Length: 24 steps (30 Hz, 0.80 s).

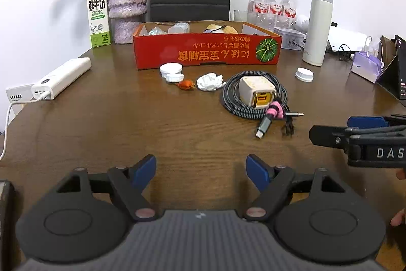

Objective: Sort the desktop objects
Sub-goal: 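Grasp the coiled black cable with the left tool while the right tool grasps the white charger cube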

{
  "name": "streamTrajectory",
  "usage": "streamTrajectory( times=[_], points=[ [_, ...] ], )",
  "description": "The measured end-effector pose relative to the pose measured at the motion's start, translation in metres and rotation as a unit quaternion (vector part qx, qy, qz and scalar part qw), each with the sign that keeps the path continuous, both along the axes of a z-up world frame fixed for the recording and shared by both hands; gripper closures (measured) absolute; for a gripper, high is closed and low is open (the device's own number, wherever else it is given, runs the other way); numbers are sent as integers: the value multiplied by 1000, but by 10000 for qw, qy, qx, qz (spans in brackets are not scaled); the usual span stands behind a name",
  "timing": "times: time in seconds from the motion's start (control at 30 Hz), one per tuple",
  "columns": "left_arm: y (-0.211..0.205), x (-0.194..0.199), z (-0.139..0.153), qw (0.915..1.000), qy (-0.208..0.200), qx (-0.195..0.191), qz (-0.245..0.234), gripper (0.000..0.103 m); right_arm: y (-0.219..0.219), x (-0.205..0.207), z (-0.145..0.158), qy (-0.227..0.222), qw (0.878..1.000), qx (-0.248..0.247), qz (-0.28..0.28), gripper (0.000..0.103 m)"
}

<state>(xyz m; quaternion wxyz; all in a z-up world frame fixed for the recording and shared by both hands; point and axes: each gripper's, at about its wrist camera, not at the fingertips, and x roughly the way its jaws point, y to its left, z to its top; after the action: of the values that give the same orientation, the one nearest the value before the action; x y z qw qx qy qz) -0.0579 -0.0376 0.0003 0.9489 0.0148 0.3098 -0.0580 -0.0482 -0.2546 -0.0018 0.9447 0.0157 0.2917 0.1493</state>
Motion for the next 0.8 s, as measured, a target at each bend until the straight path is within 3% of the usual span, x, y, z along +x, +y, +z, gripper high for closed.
streamTrajectory(
  times=[0.27, 0.4, 0.53, 0.67, 0.8],
  points=[
    [4, -18, 3, 10000, -42, -73, -46, 21, 5, -22, 6, -21, 9998, -50, 208, 19],
    [-5, -14, 11, 9976, -238, -236, -611, 18, -5, -26, 22, -219, 9994, 40, 274, 20],
    [-26, 17, 22, 9944, -450, -163, -943, 15, -20, -11, 38, -359, 9990, 254, -42, 22],
    [-53, 66, 18, 9913, -138, -305, -1275, 24, -30, 22, 42, -342, 9981, 435, -263, 32],
    [-74, 96, 3, 9926, 84, -84, -1206, 29, -33, 51, 39, -298, 9978, 536, -257, 34]
  ],
)
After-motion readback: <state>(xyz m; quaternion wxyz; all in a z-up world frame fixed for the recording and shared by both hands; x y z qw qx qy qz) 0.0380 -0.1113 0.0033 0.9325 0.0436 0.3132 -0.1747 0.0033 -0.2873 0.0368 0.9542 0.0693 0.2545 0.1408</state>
